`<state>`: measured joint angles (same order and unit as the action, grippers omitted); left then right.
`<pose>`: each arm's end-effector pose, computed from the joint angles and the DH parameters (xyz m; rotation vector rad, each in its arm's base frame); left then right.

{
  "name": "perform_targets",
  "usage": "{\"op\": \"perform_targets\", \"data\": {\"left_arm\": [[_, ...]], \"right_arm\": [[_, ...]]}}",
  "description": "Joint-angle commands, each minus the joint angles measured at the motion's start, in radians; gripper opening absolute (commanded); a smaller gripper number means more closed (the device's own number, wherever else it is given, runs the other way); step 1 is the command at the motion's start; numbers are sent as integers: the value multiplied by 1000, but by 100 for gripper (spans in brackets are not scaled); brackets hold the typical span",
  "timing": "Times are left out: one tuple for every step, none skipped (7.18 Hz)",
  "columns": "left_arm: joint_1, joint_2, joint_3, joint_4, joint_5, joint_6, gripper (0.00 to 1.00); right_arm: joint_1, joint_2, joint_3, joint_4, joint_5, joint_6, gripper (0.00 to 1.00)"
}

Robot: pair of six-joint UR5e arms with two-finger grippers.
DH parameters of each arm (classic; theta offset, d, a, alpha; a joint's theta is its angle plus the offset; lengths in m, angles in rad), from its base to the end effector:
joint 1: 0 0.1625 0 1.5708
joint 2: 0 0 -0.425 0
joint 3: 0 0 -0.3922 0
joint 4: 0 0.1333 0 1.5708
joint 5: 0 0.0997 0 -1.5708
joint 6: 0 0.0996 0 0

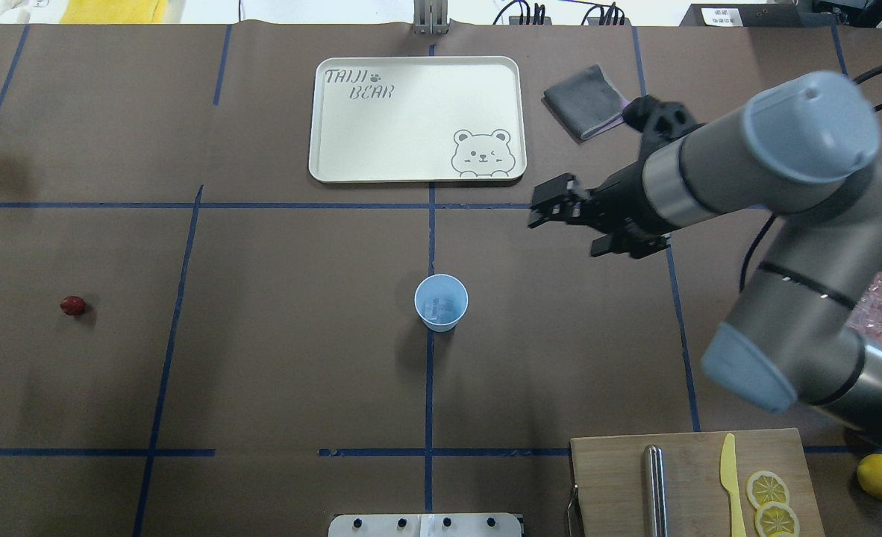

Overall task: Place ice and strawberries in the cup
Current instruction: 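Lower the left gripper onto the red strawberry and grasp it while the right gripper withdraws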

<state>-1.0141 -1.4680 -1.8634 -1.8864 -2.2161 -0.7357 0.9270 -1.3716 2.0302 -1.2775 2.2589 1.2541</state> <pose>0.1846 -0.4355 0.5326 0.0091 0.7967 -0.0064 -0.2530 -0.4538 0.3025 0.0160 -1.1085 0.2195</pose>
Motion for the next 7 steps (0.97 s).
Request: {"op": "perform_targets", "data": {"left_arm": [[159, -78, 64, -17, 166, -202, 100], [193, -78, 75, -22, 206, -208, 99], [195, -78, 123, -63, 208, -203, 99], [195, -75, 215, -229, 202, -215, 99], [195, -77, 260, -328, 197, -249, 98], [195, -77, 251, -336, 193, -260, 98], [195, -69, 248, -338, 158, -260, 95]], "right_arm": [[91, -130, -5, 0, 41, -268, 100], [90, -127, -5, 0, 37, -269, 100], [89, -127, -4, 0, 33, -268, 100], [89, -127, -4, 0, 31, -268, 100], [89, -126, -1, 0, 33, -268, 100], [89, -124, -1, 0, 33, -266, 100], [87, -124, -1, 0, 33, -265, 100]]}}
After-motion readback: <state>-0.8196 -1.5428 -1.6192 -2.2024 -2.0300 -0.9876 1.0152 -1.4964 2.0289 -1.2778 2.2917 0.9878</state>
